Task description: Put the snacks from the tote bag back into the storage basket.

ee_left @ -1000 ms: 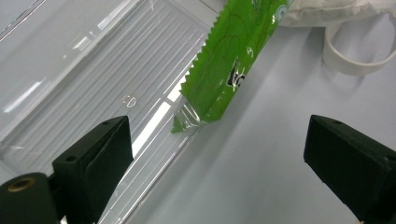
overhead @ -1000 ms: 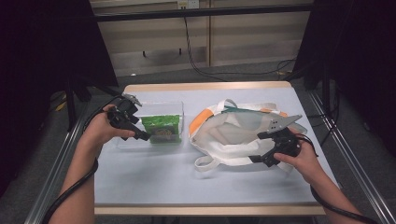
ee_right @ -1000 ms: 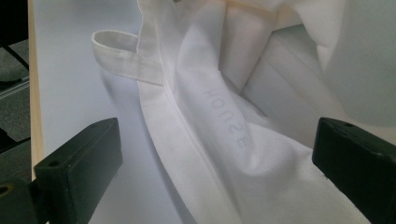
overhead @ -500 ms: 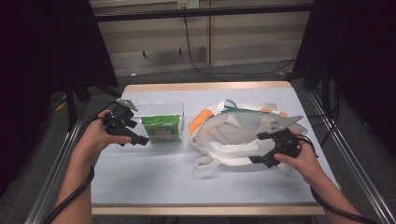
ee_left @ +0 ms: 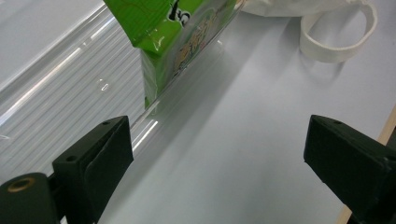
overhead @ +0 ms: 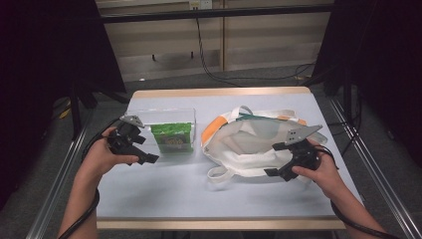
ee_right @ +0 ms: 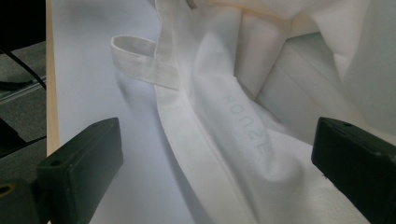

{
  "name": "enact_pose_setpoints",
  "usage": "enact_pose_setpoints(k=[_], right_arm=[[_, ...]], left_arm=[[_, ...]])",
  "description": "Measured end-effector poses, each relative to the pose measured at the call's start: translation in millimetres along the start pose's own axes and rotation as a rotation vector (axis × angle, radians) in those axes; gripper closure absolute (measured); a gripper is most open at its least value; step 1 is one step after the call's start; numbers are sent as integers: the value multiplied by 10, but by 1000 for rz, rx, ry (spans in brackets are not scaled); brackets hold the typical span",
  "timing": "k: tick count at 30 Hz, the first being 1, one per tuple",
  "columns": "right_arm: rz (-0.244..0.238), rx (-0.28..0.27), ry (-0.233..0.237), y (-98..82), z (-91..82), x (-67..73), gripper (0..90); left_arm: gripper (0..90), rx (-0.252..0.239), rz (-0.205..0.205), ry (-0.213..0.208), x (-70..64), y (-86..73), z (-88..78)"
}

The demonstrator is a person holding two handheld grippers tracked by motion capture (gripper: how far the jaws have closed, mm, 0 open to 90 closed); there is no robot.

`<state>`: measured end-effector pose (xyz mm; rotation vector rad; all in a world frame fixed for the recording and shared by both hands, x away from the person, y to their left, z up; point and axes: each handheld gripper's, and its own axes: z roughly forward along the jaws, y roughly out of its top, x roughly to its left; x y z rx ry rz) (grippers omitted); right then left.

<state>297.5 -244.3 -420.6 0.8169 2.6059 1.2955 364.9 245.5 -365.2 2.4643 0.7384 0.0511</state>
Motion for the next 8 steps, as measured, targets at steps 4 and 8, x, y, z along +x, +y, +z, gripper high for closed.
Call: enact_pose_setpoints(k=[4, 8], right_arm=[[-2, 1, 4, -13, 15, 10, 13], [-5, -1, 7, -4, -1, 20, 13]], left_arm=[[75, -2, -2, -4, -31, -61, 49], [70, -13, -10, 2, -55, -112, 83]])
